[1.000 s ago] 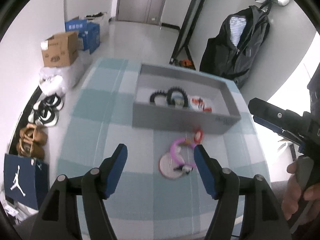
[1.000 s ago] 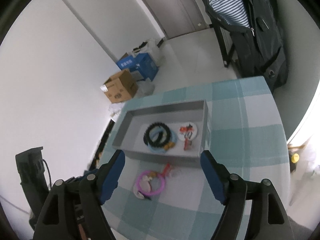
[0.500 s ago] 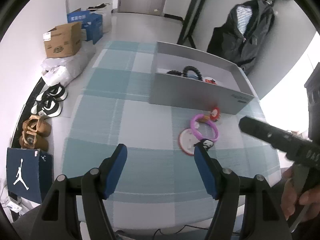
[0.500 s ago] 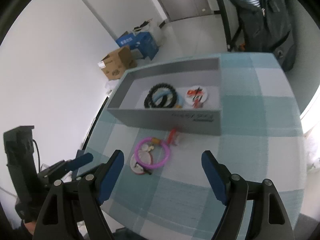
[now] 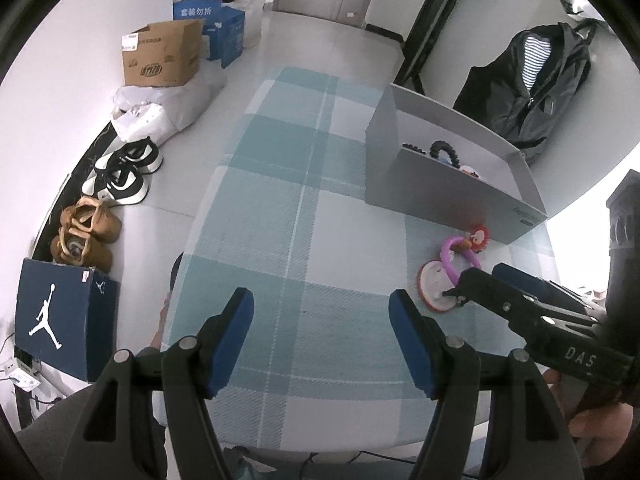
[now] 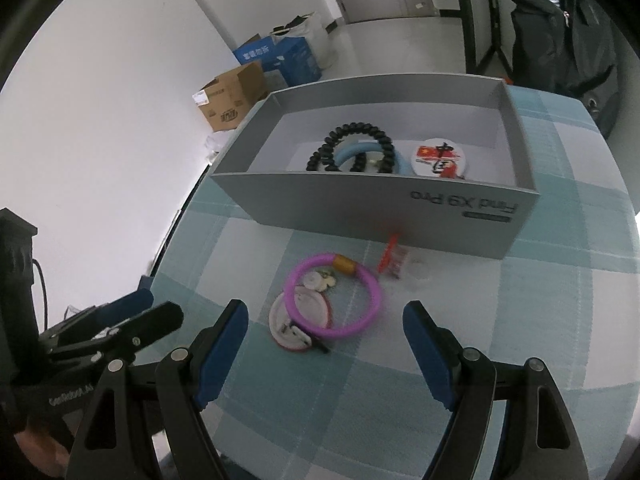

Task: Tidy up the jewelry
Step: 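Grasp the pink ring bracelet with the right gripper and lift it, then grasp the small white charm with the left gripper while the right gripper holds the pink ring, then carry the pink ring and white charm into the gray box and open both grippers, then withdraw both open grippers from the box, then lower the right gripper onto the small red charm and close it, then grasp the white round badge with the left gripper while the right gripper holds the red charm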

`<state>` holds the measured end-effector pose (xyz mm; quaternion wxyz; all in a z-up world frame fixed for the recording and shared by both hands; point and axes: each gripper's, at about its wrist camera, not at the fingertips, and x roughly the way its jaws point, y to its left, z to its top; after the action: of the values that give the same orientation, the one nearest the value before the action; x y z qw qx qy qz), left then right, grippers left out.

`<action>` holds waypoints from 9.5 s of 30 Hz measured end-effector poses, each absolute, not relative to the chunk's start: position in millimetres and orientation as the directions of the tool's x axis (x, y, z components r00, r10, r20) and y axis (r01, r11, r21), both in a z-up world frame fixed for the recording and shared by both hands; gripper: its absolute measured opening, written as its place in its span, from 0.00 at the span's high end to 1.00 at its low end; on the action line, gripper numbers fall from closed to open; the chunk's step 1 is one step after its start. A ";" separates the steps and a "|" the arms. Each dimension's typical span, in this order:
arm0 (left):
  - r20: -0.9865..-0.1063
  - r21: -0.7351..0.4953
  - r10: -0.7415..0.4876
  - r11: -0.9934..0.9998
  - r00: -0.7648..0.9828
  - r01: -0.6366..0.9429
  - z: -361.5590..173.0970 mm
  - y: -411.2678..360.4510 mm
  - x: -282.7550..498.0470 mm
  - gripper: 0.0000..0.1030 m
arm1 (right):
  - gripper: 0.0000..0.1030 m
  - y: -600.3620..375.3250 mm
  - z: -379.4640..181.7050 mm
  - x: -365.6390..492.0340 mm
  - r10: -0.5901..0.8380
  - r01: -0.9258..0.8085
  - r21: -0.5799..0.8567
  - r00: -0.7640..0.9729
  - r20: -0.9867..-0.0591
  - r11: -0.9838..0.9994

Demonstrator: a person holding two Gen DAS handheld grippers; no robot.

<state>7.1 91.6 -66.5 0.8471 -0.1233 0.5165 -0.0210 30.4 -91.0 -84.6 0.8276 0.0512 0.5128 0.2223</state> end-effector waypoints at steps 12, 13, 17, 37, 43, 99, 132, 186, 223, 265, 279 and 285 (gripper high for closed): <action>-0.866 -0.251 -0.181 0.964 0.466 -0.092 -67.2 97.9 8.3 0.36 | 0.48 -68.3 -91.6 30.9 0.329 -0.350 0.183 0.422 -0.845 0.919; -0.866 -0.249 -0.181 0.964 0.466 -0.089 -67.4 97.5 8.4 0.36 | 0.48 -68.8 -91.5 31.7 0.329 -0.352 0.183 0.419 -0.846 0.918; -0.870 -0.249 -0.188 0.965 0.456 -0.078 -68.8 93.8 9.4 0.36 | 0.50 -71.7 -91.6 32.7 0.342 -0.349 0.201 0.412 -0.844 0.915; -0.858 -0.229 -0.222 0.973 0.462 0.042 -62.5 61.2 28.2 0.36 | 0.51 -123.5 -59.1 25.5 0.453 -0.324 0.332 0.458 -0.765 0.886; -0.874 -0.229 -0.265 0.964 0.407 0.137 -69.1 30.9 36.6 0.37 | 0.51 -153.7 -50.9 29.1 0.460 -0.275 0.369 0.484 -0.744 0.888; -0.817 -0.164 -0.285 0.948 0.501 0.273 -6.3 0.0 63.4 0.93 | 0.51 -159.0 -22.1 49.2 0.556 -0.306 0.464 0.466 -0.688 0.831; -0.856 -0.281 -0.341 0.938 0.388 0.205 -35.2 13.9 143.7 0.93 | 0.51 -128.2 -32.3 146.8 0.490 -0.373 0.357 0.367 -0.791 0.856; -0.820 -0.188 -0.233 0.972 0.523 0.138 -36.6 32.7 30.1 0.46 | 0.18 -157.8 -22.9 47.9 0.470 -0.354 0.326 0.488 -0.736 0.877; -0.889 -0.176 -0.210 0.977 0.407 0.120 -75.9 55.1 33.4 0.35 | 0.44 -106.8 -90.4 61.4 0.319 -0.224 0.244 0.413 -0.853 0.944; -0.881 -0.081 -0.199 0.958 0.429 0.277 -71.3 7.8 30.8 0.35 | 0.72 -163.0 -37.4 44.3 0.336 -0.217 0.258 0.554 -0.762 0.941; -0.897 -0.032 -0.157 0.956 0.413 0.293 -76.4 0.7 34.5 0.50 | 0.72 -187.6 -26.6 44.0 0.352 -0.198 0.292 0.577 -0.737 0.936; -0.895 -0.031 -0.168 0.948 0.412 0.318 -75.5 -2.7 31.3 0.64 | 0.72 -187.7 -25.0 44.4 0.356 -0.199 0.296 0.580 -0.733 0.934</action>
<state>31.3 -2.7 -75.5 0.8373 0.0718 0.5222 -0.1450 44.4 -187.7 -25.0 0.8841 0.0909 0.4307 0.1570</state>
